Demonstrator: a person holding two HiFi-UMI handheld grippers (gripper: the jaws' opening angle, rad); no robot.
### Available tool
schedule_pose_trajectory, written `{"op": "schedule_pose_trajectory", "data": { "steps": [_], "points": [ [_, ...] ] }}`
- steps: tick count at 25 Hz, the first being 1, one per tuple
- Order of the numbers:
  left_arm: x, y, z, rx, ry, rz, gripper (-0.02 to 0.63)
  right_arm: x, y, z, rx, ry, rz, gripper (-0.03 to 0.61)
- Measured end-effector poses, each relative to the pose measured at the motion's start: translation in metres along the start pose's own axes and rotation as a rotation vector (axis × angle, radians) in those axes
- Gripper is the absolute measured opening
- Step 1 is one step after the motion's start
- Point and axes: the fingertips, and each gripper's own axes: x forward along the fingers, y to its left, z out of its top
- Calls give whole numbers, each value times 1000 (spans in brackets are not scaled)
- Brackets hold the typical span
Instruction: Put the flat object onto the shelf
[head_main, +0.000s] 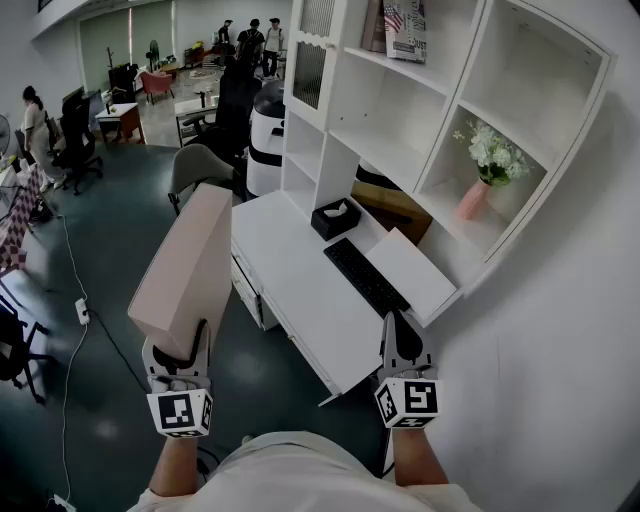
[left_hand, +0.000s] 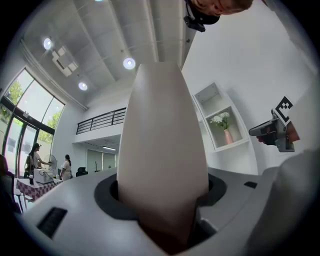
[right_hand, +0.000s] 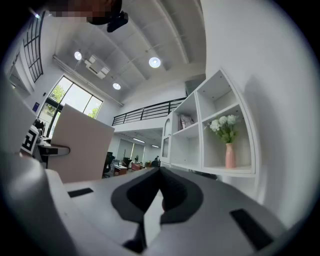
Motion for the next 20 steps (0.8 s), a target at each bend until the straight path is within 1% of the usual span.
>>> {"op": "schedule_pose_trajectory", "data": {
  "steps": [14,20],
  "points": [
    [-1,3,0,4,-6,-4,276,-4,6,-3,-1,7,0,3],
    [-2,9,-2,3,-6,-3,276,-4,11,-3,26,-6,10,3]
  ]
}}
